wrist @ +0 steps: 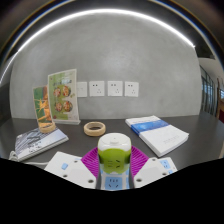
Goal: Unplug charger
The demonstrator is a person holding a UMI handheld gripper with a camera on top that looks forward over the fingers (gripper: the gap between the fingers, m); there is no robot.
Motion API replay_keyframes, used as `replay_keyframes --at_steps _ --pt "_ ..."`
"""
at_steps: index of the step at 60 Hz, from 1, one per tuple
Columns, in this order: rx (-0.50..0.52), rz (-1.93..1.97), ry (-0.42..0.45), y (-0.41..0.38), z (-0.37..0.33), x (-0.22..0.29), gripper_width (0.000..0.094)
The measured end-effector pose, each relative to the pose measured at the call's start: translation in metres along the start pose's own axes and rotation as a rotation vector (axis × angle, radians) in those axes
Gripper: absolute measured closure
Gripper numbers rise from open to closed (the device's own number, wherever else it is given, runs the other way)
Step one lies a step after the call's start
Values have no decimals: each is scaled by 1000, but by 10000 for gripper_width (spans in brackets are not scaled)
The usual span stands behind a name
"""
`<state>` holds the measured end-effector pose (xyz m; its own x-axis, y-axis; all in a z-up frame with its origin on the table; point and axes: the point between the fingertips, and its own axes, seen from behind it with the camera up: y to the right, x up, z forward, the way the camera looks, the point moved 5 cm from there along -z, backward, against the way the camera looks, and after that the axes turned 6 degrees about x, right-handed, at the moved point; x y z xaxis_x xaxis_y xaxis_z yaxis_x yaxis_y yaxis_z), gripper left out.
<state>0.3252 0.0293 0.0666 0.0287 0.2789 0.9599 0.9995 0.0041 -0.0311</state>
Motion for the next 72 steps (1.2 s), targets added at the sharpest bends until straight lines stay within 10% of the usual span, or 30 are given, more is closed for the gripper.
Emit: replay_keyframes --at_steps 7,15,22,33,58,72 --pt "14 39 -80 1 -7 3 588" --pt "-153 -109 275 35 -74 144 593" --pt "-233 -94 321 62 -113 194 595" --pt "-328 -100 156 117 -98 139 593" --pt "-95 -23 -191 214 34 20 541" --pt "39 -35 -274 220 63 11 273"
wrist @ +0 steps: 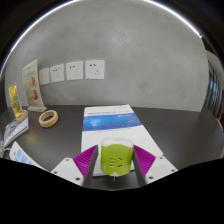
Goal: Unplug charger
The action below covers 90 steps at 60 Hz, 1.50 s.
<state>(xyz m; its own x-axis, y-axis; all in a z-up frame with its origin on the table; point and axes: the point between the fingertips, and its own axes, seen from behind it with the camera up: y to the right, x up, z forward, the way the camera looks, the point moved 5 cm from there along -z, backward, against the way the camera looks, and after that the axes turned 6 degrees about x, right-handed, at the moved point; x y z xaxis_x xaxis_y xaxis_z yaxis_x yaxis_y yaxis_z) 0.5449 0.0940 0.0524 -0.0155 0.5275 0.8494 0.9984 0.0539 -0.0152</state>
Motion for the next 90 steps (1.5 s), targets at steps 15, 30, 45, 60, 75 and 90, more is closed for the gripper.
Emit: replay_keyframes --at_steps 15,30,45,60,75,90 --pt "38 35 51 -10 -31 9 87" --pt "-56 28 141 -41 -130 -9 99" --pt "-143 23 168 -97 -252 -68 90" --pt "-171 51 165 -126 -342 -117 91" --pt "-118 0 203 -109 -392 -146 91" --pt "-85 -45 128 -29 -414 -197 93"
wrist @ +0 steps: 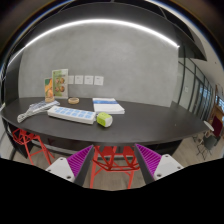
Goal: Unplug charger
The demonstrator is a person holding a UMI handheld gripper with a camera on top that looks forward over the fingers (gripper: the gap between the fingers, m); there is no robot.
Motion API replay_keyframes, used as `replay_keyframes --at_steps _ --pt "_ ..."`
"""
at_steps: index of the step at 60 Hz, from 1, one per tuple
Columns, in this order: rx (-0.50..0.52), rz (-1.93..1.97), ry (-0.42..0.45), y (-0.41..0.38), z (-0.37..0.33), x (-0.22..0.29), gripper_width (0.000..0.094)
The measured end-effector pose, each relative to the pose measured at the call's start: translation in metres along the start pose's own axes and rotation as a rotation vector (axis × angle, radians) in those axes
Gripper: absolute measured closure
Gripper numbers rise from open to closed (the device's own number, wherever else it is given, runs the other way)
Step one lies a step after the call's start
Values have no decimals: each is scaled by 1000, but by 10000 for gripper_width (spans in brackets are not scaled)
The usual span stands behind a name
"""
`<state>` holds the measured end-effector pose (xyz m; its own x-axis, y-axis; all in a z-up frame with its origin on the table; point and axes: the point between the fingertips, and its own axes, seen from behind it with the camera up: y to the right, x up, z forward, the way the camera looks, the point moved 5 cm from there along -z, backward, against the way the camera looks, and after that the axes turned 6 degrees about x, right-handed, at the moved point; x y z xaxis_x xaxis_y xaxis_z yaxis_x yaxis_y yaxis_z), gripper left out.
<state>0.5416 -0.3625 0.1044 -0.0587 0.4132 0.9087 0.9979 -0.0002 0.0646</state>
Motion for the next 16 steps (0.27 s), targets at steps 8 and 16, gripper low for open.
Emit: replay_keyframes --at_steps 8,16 --pt "54 43 9 19 -6 -2 91" --pt "47 19 59 33 -8 10 98"
